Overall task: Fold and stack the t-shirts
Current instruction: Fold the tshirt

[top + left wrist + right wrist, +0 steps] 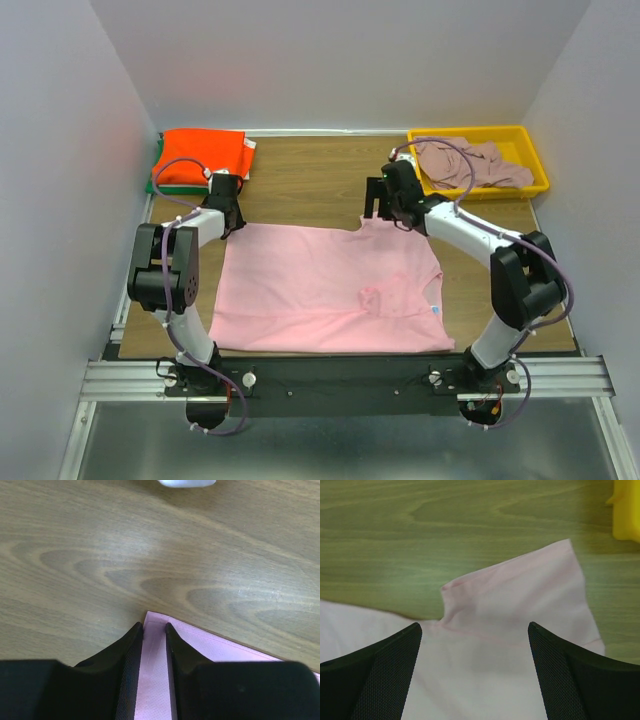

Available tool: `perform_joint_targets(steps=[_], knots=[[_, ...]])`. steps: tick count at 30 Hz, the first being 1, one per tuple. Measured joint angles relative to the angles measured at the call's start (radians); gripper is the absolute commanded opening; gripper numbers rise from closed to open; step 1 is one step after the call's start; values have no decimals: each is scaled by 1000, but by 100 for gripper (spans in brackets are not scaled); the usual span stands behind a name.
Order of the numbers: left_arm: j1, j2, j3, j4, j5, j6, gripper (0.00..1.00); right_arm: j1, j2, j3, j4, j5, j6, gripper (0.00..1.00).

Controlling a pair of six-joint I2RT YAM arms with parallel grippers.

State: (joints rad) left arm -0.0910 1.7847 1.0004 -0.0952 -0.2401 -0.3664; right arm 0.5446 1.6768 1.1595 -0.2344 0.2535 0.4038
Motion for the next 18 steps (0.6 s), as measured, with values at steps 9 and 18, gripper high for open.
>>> perform_joint_targets(steps=[9,18], knots=[[0,34,31,26,2,17,0,-243,183,156,0,-60,-49,88],[0,36,33,28,0,26,0,-286,316,253,-3,-94,-77,75]])
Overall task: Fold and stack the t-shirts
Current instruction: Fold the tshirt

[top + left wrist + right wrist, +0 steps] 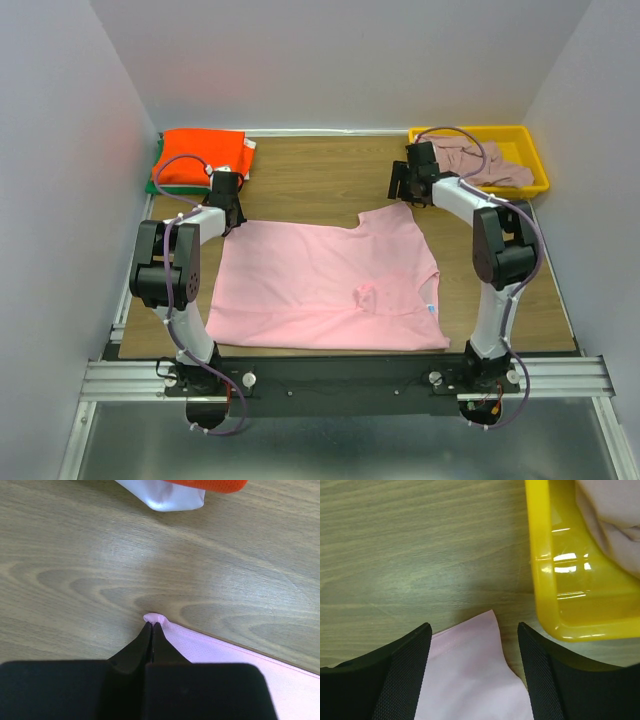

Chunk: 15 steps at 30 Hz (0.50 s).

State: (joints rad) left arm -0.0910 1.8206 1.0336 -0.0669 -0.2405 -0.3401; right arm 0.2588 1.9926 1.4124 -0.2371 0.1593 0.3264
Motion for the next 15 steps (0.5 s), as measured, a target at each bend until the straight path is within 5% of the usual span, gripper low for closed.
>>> perform_joint_targets(steps=[15], knots=[[0,0,0,1,0,0,0,1,100,42,-2,-18,-14,61]])
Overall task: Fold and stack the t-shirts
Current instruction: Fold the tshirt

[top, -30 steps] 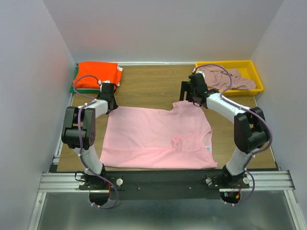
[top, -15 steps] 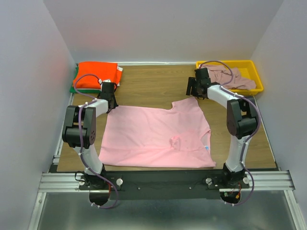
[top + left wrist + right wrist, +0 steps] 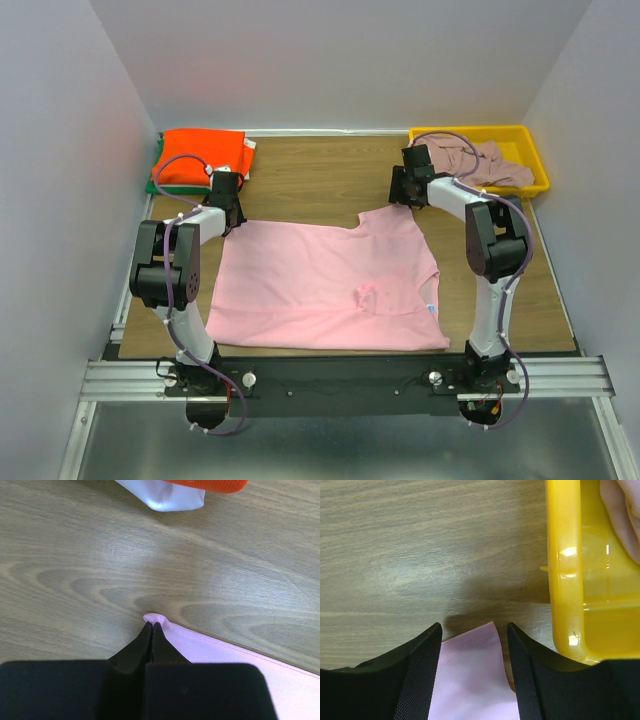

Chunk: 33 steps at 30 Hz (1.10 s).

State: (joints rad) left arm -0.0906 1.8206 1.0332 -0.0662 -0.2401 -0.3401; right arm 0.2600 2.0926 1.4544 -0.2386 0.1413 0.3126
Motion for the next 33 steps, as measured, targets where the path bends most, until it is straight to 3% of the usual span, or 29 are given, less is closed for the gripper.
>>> perform_joint_targets(steps=[2,7,9,13,23,33], knots=[[0,0,0,0,0,0,0,0,0,0,0,0,0,56],[0,0,0,0,0,0,0,0,0,-3,-2,-3,8,27],[0,0,0,0,0,0,0,0,0,-10,-2,-4,13,21],[0,0,0,0,0,0,0,0,0,-10,-1,-5,19,1],[0,-2,0,2,22,-1,0,0,1,71,-80,0,12,0],[0,28,189,-1,76,11,0,-38,75,425,-157,22,-16,0]])
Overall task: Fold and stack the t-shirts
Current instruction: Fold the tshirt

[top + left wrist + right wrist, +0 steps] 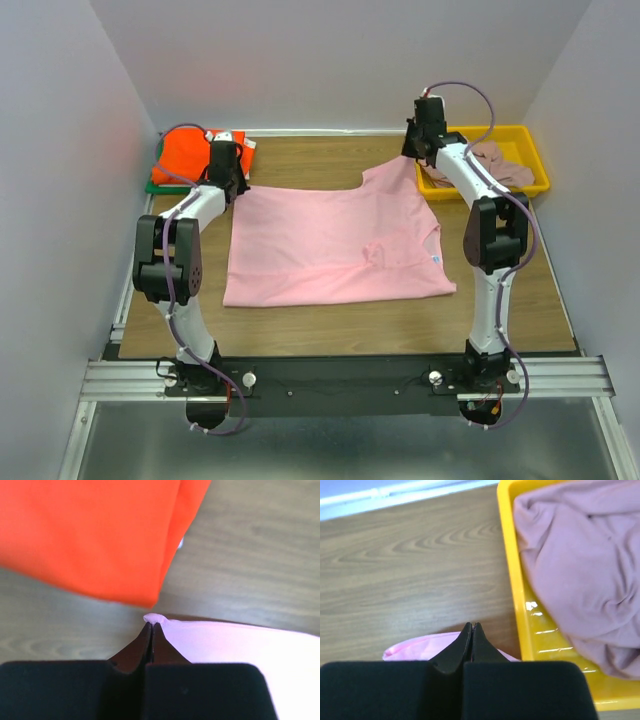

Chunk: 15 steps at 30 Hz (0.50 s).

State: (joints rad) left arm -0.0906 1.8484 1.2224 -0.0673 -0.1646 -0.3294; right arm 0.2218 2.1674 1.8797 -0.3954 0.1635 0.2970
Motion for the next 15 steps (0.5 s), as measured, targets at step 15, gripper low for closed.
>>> perform_joint_targets(steps=[15], knots=[[0,-56,-39,103,53,24,0,-13,-118,-82,-64,-28,-13,0]])
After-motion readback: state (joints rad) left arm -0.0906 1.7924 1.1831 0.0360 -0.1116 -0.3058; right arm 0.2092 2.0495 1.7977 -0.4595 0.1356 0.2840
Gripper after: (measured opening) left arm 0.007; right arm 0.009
